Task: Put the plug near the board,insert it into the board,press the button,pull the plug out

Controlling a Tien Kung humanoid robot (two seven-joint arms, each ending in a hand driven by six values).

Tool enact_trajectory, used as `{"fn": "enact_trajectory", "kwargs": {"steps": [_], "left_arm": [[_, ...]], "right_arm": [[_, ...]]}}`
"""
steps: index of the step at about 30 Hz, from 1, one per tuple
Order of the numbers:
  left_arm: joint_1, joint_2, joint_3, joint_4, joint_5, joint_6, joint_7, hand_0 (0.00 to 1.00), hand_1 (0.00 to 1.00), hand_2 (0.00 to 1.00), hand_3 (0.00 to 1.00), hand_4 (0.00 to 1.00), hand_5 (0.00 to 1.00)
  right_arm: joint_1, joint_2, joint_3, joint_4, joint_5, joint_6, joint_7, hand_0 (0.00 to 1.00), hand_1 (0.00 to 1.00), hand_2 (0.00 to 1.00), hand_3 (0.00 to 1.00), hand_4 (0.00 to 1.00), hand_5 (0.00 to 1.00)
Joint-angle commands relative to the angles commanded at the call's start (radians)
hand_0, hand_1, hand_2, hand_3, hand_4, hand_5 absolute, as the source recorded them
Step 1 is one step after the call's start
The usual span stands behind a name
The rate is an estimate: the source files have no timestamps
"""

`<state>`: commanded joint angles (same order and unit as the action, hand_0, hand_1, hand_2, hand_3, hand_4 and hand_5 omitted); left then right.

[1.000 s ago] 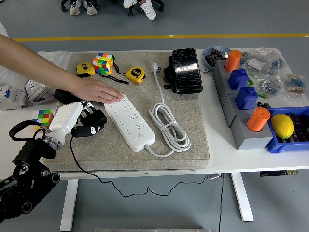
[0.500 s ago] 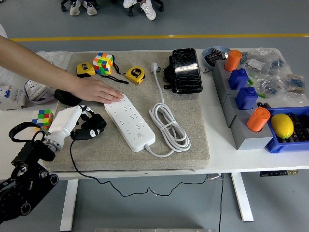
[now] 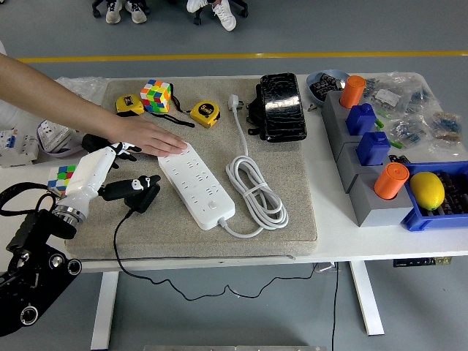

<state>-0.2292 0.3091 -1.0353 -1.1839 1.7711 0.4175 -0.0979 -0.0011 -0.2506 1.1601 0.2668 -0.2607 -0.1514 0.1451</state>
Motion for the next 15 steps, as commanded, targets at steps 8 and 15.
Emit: {"fn": "enact_trajectory", "kwargs": {"steps": [8, 15], "left_arm": [[0.005, -0.010, -0.034, 0.010, -0.338, 0.013, -0.152, 0.348, 0.509, 0.518, 0.568, 0.938, 0.416], [0.013, -0.010, -0.070, 0.009, -0.515, 0.015, -0.190, 0.331, 0.485, 0.507, 0.560, 0.887, 0.358]], "right_arm": [[0.005, 0.004, -0.010, -0.006, 0.013, 0.000, -0.002, 0.549, 0.573, 0.523, 0.504, 0.815, 0.346], [0.007, 0.006, -0.049, -0.021, 0.052, -0.001, -0.006, 0.549, 0.573, 0.523, 0.504, 0.815, 0.346]]}}
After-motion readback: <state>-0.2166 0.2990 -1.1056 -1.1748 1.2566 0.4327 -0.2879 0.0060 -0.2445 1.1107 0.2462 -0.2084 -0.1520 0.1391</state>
